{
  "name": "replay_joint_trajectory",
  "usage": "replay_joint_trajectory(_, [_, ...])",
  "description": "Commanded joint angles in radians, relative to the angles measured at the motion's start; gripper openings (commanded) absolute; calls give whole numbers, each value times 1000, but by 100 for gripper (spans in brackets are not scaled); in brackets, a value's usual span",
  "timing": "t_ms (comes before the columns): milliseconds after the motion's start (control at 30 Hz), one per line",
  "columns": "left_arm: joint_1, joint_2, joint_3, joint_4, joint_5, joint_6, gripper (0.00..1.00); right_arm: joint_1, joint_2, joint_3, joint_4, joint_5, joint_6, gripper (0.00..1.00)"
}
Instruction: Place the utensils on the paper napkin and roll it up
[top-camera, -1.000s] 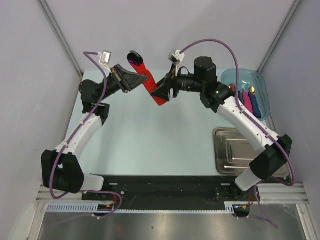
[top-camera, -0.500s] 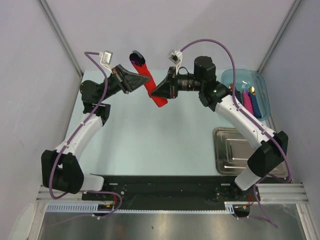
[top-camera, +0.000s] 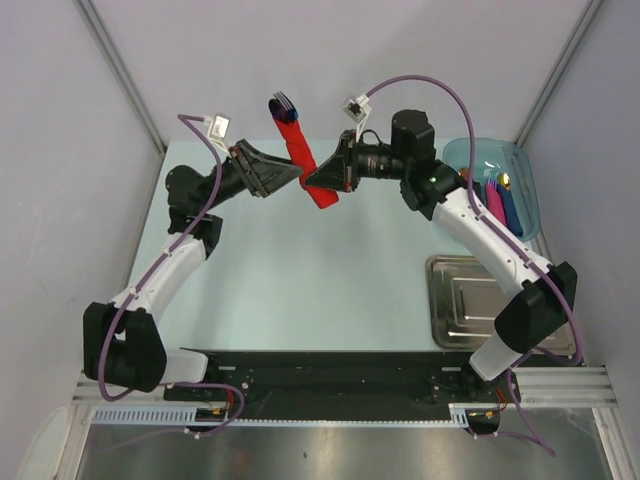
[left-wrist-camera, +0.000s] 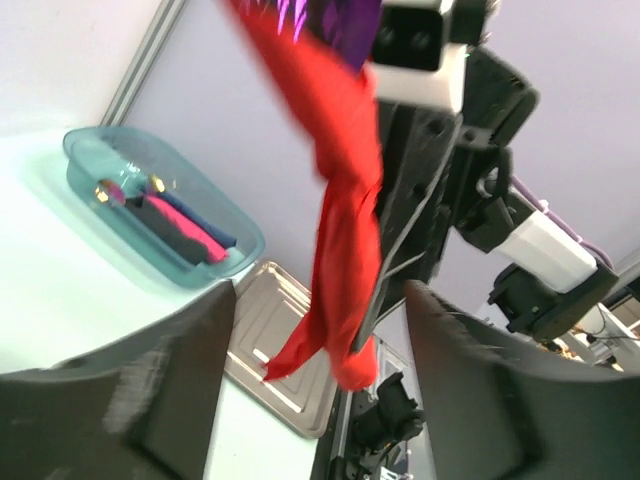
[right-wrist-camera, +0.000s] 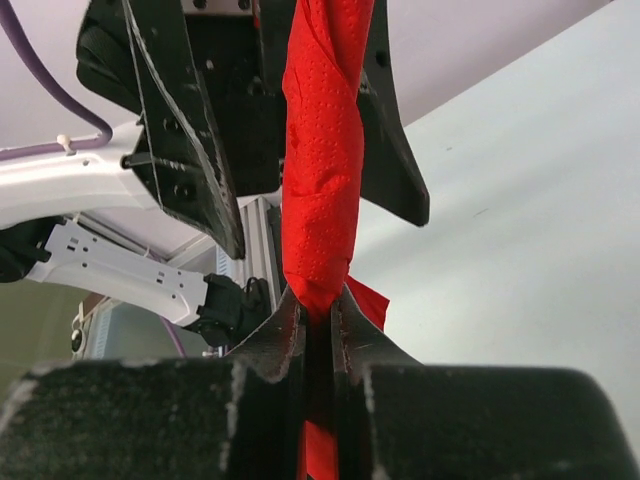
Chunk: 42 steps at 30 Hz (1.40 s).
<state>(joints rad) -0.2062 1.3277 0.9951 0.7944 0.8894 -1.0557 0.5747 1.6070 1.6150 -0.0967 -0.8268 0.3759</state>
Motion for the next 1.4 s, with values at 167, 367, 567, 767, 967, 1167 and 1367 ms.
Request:
replay_joint_trajectory(167, [-9, 40, 22, 101, 5, -21, 87, -10, -35, 52, 86, -21, 55, 0])
replay_joint_trajectory(367, [-51, 67, 59, 149, 6, -58, 75, -7, -35, 45, 117, -32, 58, 0])
replay_joint_trajectory(567, [-55, 90, 83, 166, -4, -81, 20, -3, -47, 25, 104, -37, 37, 0])
replay_joint_trajectory(767, [-56, 100, 96, 183, -13, -93, 0, -6, -58, 6, 69, -44, 11, 0])
replay_joint_trajectory(967, [-56, 91, 99, 198, -4, -92, 0, -33, -62, 5, 25, -75, -15, 27])
replay_joint_trajectory(1167, [-56, 67, 89, 181, -10, -81, 0, -65, -74, 29, -70, -55, -115, 63])
replay_joint_trajectory(1367, [-62, 74, 97, 181, -14, -84, 0, -44, -85, 25, -61, -35, -167, 71])
